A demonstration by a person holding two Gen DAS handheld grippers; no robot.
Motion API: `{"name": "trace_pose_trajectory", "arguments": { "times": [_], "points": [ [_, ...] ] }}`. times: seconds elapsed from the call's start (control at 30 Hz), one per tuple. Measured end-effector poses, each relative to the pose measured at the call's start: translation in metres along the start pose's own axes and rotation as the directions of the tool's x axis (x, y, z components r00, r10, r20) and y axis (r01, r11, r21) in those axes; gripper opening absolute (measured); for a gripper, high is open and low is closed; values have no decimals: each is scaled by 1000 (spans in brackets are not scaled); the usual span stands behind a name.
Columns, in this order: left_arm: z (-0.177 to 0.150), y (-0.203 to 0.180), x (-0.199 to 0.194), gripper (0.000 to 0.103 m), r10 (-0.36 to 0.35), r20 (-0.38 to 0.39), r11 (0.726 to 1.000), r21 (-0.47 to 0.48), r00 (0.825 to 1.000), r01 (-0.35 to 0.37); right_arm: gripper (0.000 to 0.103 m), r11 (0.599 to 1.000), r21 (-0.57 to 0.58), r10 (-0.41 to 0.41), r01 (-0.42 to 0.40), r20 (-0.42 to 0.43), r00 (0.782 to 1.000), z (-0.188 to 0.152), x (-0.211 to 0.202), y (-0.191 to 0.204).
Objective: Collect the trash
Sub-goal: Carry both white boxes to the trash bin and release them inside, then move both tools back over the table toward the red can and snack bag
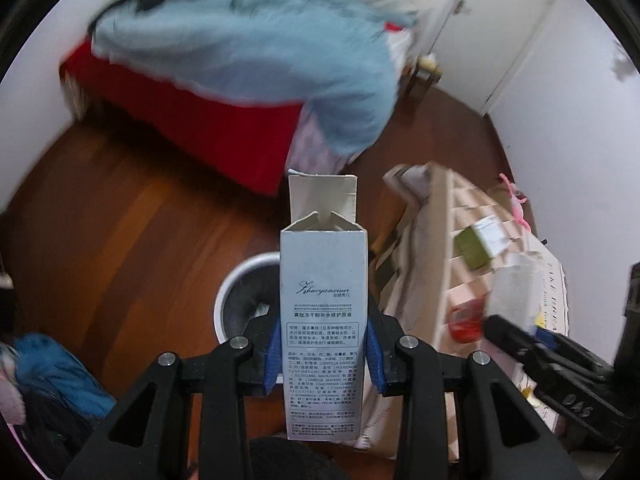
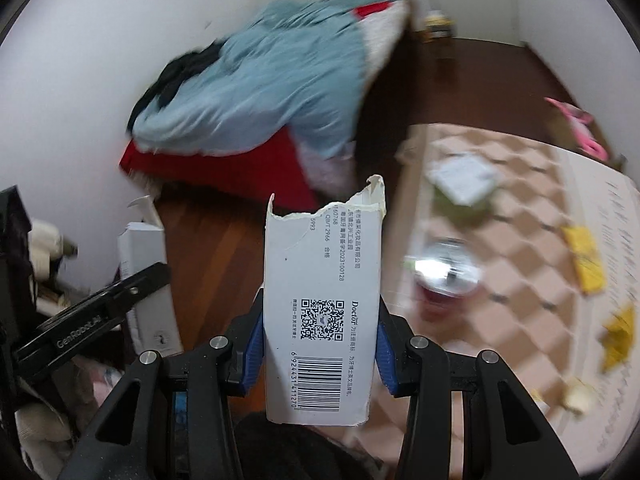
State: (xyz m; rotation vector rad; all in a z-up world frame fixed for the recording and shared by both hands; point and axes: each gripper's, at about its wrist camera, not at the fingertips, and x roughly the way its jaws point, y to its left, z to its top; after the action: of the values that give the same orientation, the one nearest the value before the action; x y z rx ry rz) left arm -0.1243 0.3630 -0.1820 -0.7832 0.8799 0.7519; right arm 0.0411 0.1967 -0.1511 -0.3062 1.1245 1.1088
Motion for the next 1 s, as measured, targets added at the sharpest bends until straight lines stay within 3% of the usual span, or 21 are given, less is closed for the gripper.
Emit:
{"name": "trace_pose_trajectory", "arguments": {
  "times": [0.13,0.27,0.5,0.53,0.57,0.63,0.73,0.77,0.8,0.87,1.0],
  "points": [
    [4,45,69,31,-43,-118,994,-103,992,31,48,999,-39,-13,8,-115,993,4,91,20],
    [4,85,132,31,-75,-223,981,-192,972,31,48,998,-58,-51,40,-213,976,0,169,22],
    [-3,111,186,34,-76,-314,968,-251,946,-6,48,994,-79,-95,74,-314,945,-6,262,24],
    [-3,111,189,45,-72,-319,969,-247,945,-10,48,994,-75,-96,75,-320,943,-7,268,22],
    [-4,110,188,65,-71,-314,969,-246,947,-9,48,994,-76,-95,75,-326,941,-8,275,20],
    [-4,110,186,89,-68,-288,969,-249,955,-6,49,994,-78,-92,70,-333,939,-5,287,16],
    [-5,111,176,95,-37,-272,971,-236,962,-29,50,996,-69,-79,59,-346,935,-5,295,10],
    [-6,109,171,99,-6,-263,975,-218,965,-53,63,996,-62,-81,64,-348,934,-6,296,7],
    [-7,108,164,101,30,-250,978,-193,968,-80,83,996,-57,-86,71,-347,934,-6,295,5],
    [-10,103,153,102,122,-220,978,-139,968,-155,100,995,-59,-100,85,-338,936,-11,285,7],
    [-23,93,128,102,271,-168,957,-60,948,-285,102,989,-86,-142,121,-325,935,-18,266,11]
  ]
}}
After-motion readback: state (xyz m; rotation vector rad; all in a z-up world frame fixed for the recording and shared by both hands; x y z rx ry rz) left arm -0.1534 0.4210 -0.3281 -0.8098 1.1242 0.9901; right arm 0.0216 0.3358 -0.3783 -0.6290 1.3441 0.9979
